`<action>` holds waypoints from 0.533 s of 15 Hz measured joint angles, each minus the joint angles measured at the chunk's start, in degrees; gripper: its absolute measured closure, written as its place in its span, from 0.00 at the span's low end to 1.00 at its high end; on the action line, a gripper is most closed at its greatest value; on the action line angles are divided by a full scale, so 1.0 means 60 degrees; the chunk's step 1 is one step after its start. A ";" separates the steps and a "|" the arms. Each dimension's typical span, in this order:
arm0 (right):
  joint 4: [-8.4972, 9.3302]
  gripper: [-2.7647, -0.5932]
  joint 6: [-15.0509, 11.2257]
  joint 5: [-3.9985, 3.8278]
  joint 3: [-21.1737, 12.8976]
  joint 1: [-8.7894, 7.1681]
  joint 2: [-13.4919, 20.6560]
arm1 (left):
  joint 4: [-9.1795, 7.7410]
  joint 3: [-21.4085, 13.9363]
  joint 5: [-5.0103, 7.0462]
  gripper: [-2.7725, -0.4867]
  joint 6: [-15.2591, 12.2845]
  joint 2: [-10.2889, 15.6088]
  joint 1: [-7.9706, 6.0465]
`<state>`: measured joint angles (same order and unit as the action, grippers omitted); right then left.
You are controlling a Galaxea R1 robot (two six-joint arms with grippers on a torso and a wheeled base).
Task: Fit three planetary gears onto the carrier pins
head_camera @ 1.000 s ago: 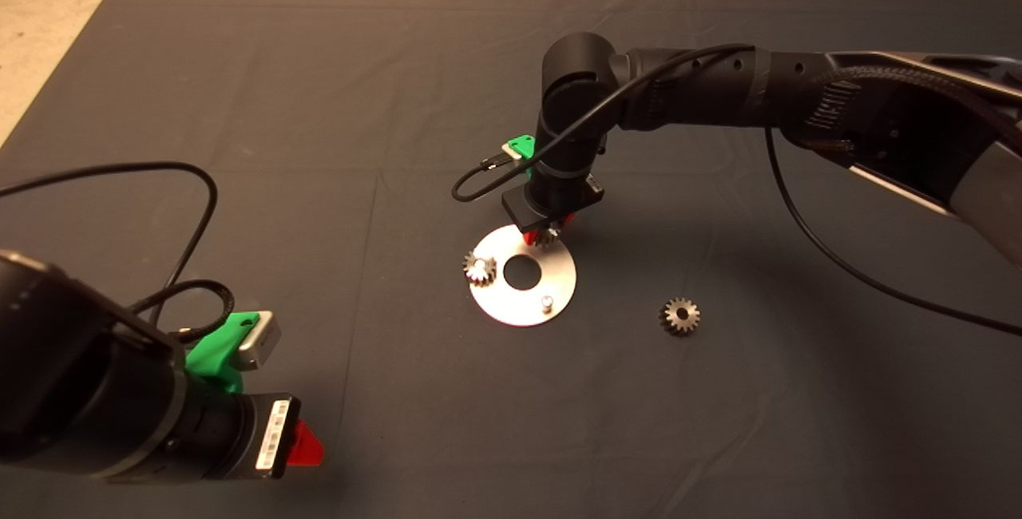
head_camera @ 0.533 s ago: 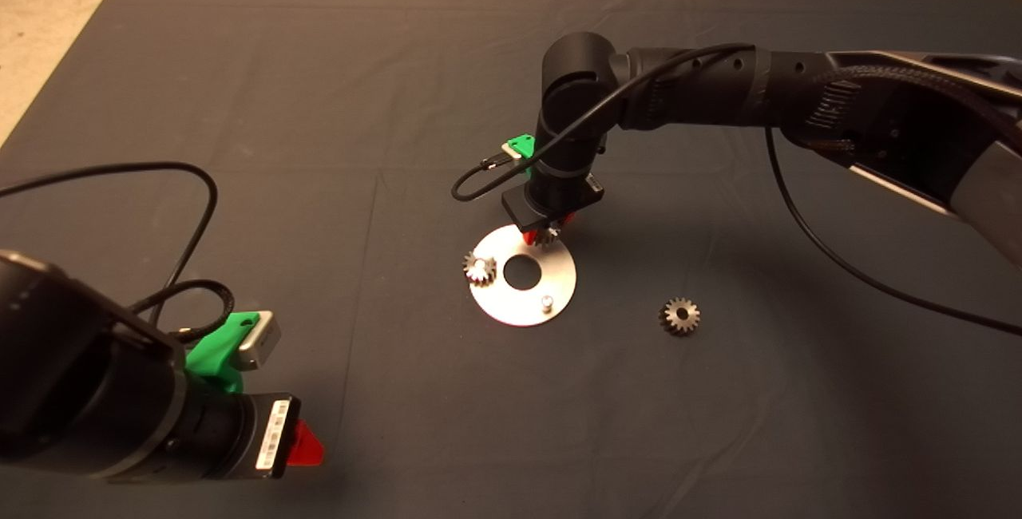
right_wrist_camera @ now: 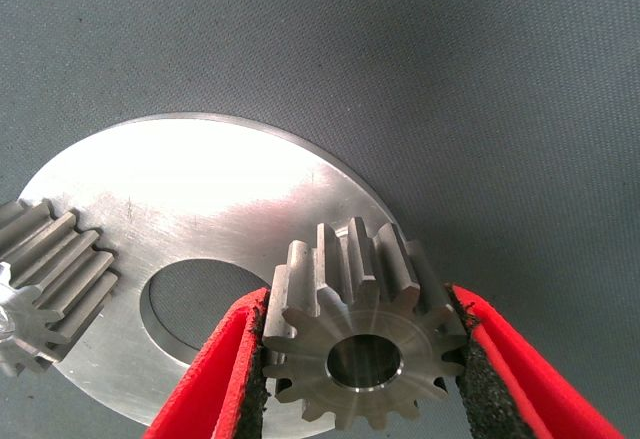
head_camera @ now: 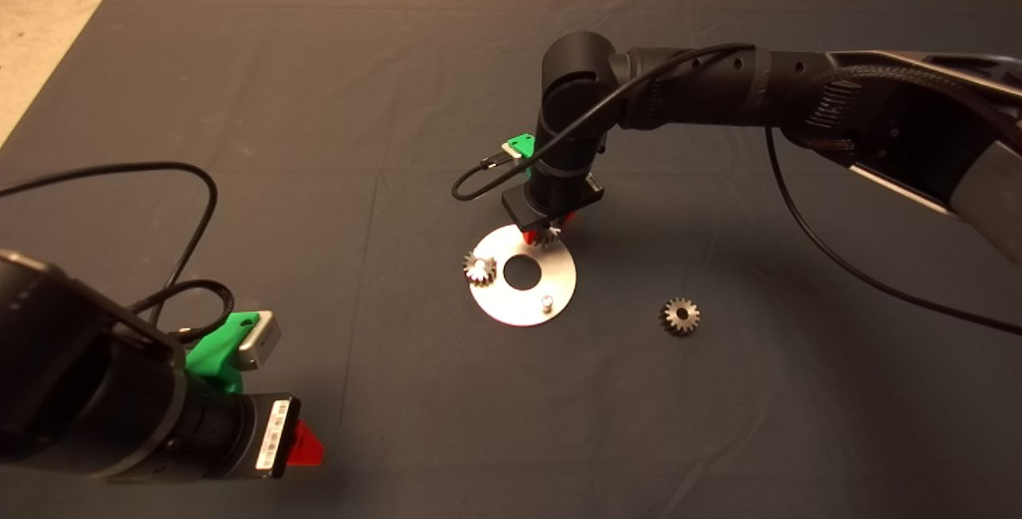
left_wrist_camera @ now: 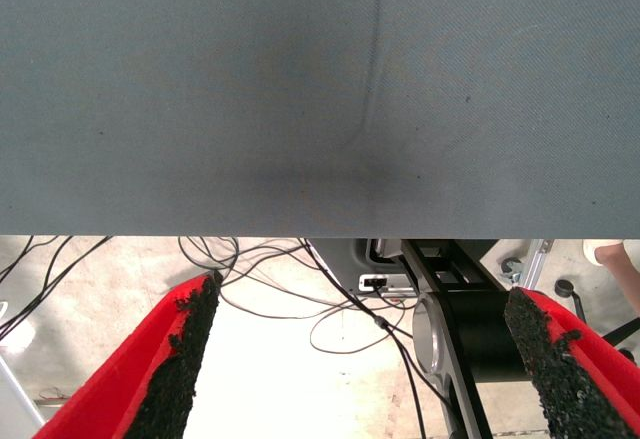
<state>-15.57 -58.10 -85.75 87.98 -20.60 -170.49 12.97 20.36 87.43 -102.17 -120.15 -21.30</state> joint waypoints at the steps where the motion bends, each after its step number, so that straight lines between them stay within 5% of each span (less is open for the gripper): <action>1: -0.0052 0.67 0.0000 0.0009 0.0000 -0.0025 0.0000 | -0.0008 0.0000 -0.0004 0.32 0.0000 0.0000 0.0041; 4: -0.0079 0.65 -0.0010 -0.0026 -0.0014 -0.0066 0.0000 | -0.0007 0.0000 0.0000 0.32 0.0000 0.0000 0.0091; 8: -0.0094 0.61 -0.0051 -0.0258 -0.0638 -0.0371 0.0083 | -0.0006 0.0000 0.0004 0.32 0.0000 0.0000 0.0169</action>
<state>-16.14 -58.40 -87.30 84.15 -22.82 -169.99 12.93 20.36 87.46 -102.17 -120.15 -20.29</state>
